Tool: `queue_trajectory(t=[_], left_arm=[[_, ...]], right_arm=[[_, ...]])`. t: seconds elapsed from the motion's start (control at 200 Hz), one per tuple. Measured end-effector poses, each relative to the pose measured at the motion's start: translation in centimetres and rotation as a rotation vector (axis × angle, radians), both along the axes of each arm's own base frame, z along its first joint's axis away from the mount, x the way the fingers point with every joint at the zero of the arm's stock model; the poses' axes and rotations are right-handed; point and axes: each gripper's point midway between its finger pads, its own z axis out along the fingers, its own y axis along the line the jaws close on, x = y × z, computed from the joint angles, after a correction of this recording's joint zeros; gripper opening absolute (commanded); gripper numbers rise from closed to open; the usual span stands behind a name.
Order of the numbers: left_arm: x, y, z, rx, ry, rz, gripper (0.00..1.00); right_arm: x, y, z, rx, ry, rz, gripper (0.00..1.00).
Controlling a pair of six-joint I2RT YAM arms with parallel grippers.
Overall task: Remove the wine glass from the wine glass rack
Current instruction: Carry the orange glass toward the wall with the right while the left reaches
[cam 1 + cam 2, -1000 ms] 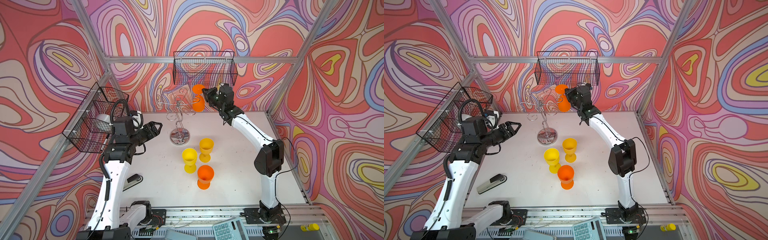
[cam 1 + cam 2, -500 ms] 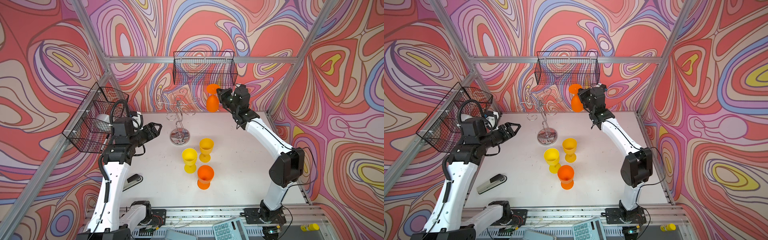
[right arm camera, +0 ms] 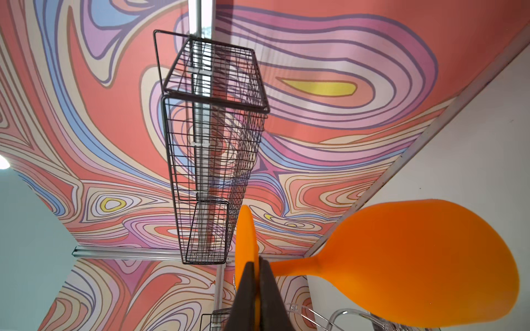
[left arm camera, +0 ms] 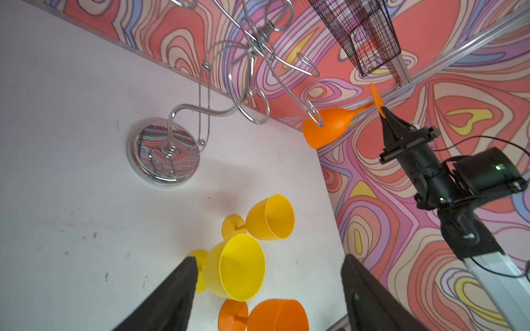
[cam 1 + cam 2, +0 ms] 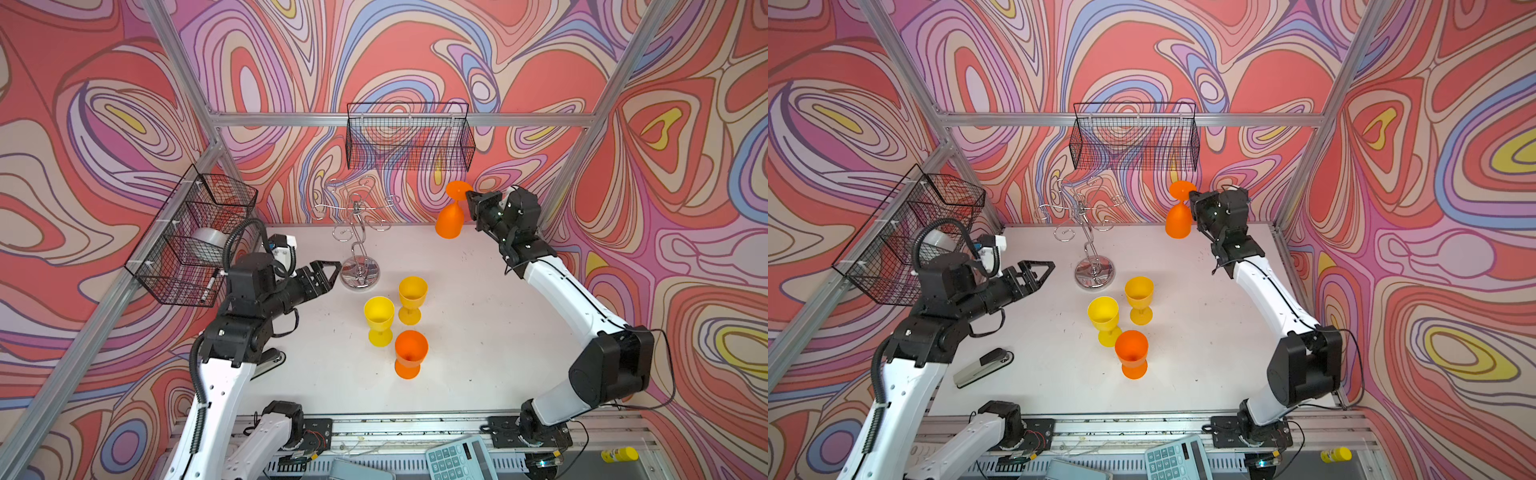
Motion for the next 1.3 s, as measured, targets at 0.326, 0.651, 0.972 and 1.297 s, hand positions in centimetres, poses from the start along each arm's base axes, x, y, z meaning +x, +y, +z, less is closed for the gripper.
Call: queue_trajectory(t=[0.326,0.651,0.972,1.297], left_arm=[[-3.1,-5.0,-3.6,-0.13,0.077,-0.123,0.84],[-1.0,-12.5,-2.8,-0.249,0.025,-0.246,0.86],[3.0,-17.7,-1.5,-0.397,-0.07,-0.277,0.88],[4.0,-24.4,-0.2,-0.476,-0.18,-0.349,0.88]], right_arm=[[-3.2,-1.2,0.4,0.111,0.028,0.065,0.0],[-4.3,-2.0,1.8,0.218,0.047,0.103,0.0],[-4.6,-5.3,2.1,0.375,0.09,0.104,0.0],[-5.0,-6.1,2.6,0.528,0.131,0.173,0.0]])
